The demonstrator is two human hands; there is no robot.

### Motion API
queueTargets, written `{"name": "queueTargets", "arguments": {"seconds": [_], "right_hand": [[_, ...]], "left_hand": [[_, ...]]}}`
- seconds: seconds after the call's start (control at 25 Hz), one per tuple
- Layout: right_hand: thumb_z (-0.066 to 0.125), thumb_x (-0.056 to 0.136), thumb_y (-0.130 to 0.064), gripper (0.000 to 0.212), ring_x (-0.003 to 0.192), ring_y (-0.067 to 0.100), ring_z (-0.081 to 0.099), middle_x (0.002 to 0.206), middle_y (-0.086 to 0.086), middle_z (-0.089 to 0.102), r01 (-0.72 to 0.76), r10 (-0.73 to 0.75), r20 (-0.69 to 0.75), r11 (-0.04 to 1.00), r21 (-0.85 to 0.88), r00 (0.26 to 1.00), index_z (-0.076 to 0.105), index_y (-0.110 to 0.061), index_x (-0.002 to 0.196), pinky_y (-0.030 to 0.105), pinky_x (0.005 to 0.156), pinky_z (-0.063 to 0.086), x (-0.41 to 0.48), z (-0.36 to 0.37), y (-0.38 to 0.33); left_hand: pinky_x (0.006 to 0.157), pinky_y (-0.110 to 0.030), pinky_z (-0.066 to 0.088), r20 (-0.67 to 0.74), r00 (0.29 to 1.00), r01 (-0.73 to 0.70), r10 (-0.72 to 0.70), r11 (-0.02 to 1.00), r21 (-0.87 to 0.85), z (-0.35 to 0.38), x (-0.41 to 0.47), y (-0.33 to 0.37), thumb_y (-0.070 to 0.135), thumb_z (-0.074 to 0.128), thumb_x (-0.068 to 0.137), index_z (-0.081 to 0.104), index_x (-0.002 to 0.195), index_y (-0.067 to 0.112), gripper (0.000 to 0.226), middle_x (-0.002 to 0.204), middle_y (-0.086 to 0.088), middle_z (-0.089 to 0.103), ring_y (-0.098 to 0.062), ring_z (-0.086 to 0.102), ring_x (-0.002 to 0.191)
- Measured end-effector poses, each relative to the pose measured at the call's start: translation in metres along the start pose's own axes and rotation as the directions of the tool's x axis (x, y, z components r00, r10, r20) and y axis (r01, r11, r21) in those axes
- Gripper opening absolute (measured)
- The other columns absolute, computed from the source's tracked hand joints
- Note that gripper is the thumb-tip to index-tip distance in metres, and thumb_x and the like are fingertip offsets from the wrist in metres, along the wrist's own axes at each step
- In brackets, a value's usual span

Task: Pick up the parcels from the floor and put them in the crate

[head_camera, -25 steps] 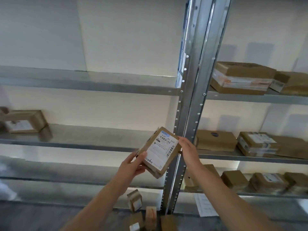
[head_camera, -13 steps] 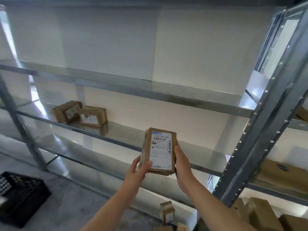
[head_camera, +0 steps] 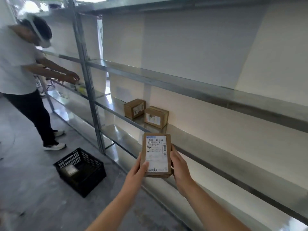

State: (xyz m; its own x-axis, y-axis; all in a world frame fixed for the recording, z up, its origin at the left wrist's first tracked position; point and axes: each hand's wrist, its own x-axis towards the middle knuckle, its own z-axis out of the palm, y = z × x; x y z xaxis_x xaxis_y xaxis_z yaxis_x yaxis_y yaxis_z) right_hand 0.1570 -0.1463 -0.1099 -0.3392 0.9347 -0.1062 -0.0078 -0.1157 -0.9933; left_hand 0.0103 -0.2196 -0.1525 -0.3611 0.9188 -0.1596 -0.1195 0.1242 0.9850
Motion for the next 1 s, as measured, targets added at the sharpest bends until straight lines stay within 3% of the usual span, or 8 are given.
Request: {"name": "queueTargets", "arguments": {"seconds": [0.08, 0.2, 0.36, 0.44, 0.6, 0.8, 0.92, 1.0], "right_hand": [[0.033, 0.107, -0.034, 0.037, 0.107, 0.011, 0.068, 0.126, -0.006, 0.067, -0.022, 0.021, 0.043, 1.0, 0.018, 0.999, 0.052, -0.039, 0.138, 0.035, 0.086, 0.059, 0.01, 0.032, 0.007], [0.037, 0.107, -0.027, 0.039, 0.116, 0.014, 0.064, 0.132, -0.006, 0.064, -0.067, 0.066, 0.136, 0.998, 0.007, 0.989, 0.048, -0.036, 0.143, 0.042, 0.098, 0.054, 0.026, 0.069, 0.018], [0.042, 0.105, -0.018, 0.038, 0.113, 0.01, 0.065, 0.127, -0.006, 0.067, -0.073, 0.071, 0.26, 0.997, 0.0, 0.963, 0.053, -0.031, 0.139, 0.038, 0.099, 0.053, 0.061, 0.107, 0.021], [0.043, 0.104, -0.017, 0.038, 0.113, 0.01, 0.065, 0.127, -0.006, 0.067, -0.086, 0.084, 0.302, 0.996, -0.007, 0.95, 0.054, -0.031, 0.139, 0.037, 0.099, 0.053, 0.084, 0.126, 0.02], [0.042, 0.104, -0.021, 0.038, 0.112, 0.009, 0.066, 0.126, -0.008, 0.068, -0.111, 0.103, 0.405, 0.994, -0.005, 0.909, 0.055, -0.036, 0.137, 0.032, 0.094, 0.055, 0.134, 0.163, 0.006], [0.039, 0.105, -0.024, 0.038, 0.111, 0.014, 0.066, 0.12, -0.007, 0.07, -0.136, 0.121, 0.515, 0.991, -0.009, 0.849, 0.053, -0.037, 0.139, 0.042, 0.098, 0.053, 0.183, 0.209, -0.007], [0.037, 0.106, -0.025, 0.039, 0.108, 0.009, 0.065, 0.12, -0.01, 0.068, -0.127, 0.133, 0.58, 0.991, -0.051, 0.804, 0.051, -0.04, 0.139, 0.035, 0.094, 0.055, 0.203, 0.225, -0.001], [0.037, 0.106, -0.025, 0.039, 0.112, 0.011, 0.064, 0.126, -0.006, 0.067, -0.136, 0.148, 0.598, 0.989, -0.066, 0.788, 0.051, -0.039, 0.14, 0.036, 0.096, 0.054, 0.214, 0.234, 0.004]], "left_hand": [[0.095, -0.023, 0.042, -0.068, 0.997, 0.025, -0.027, 0.999, -0.026, -0.034, 0.007, -0.005, 0.053, 0.06, 0.088, 0.051, 0.13, 0.056, 0.043, 0.118, 0.024, 0.067, 0.002, 0.057, 0.114], [0.11, -0.041, 0.04, -0.177, 0.979, 0.094, -0.106, 0.993, -0.073, -0.075, 0.013, -0.017, 0.061, 0.058, 0.084, 0.06, 0.127, 0.044, 0.047, 0.123, 0.01, 0.068, -0.013, 0.059, 0.118], [0.112, -0.042, 0.038, -0.328, 0.933, 0.117, -0.15, 0.986, -0.117, -0.11, 0.027, -0.023, 0.047, 0.054, 0.094, 0.057, 0.133, 0.035, 0.041, 0.132, 0.008, 0.062, -0.013, 0.056, 0.122], [0.11, -0.04, 0.04, -0.378, 0.919, 0.075, -0.116, 0.99, -0.122, -0.121, 0.039, -0.019, 0.045, 0.049, 0.098, 0.051, 0.138, 0.039, 0.041, 0.132, 0.011, 0.061, -0.011, 0.055, 0.124], [0.091, -0.022, 0.045, -0.52, 0.851, 0.026, -0.076, 0.994, -0.102, -0.139, 0.069, 0.008, 0.044, 0.045, 0.1, 0.051, 0.134, 0.046, 0.035, 0.119, 0.018, 0.064, -0.002, 0.058, 0.111], [0.096, -0.03, 0.047, -0.641, 0.767, -0.02, -0.04, 0.996, -0.086, -0.169, 0.104, 0.032, 0.038, 0.042, 0.102, 0.051, 0.139, 0.035, 0.038, 0.12, 0.009, 0.067, -0.009, 0.062, 0.11], [0.086, -0.024, 0.048, -0.7, 0.713, -0.031, -0.048, 0.995, -0.099, -0.178, 0.112, 0.032, 0.034, 0.044, 0.102, 0.05, 0.14, 0.03, 0.038, 0.116, 0.008, 0.068, -0.006, 0.064, 0.104], [0.087, -0.025, 0.051, -0.702, 0.709, -0.03, -0.068, 0.992, -0.126, -0.18, 0.116, 0.031, 0.03, 0.043, 0.103, 0.049, 0.141, 0.029, 0.038, 0.122, 0.004, 0.066, -0.008, 0.064, 0.106]]}}
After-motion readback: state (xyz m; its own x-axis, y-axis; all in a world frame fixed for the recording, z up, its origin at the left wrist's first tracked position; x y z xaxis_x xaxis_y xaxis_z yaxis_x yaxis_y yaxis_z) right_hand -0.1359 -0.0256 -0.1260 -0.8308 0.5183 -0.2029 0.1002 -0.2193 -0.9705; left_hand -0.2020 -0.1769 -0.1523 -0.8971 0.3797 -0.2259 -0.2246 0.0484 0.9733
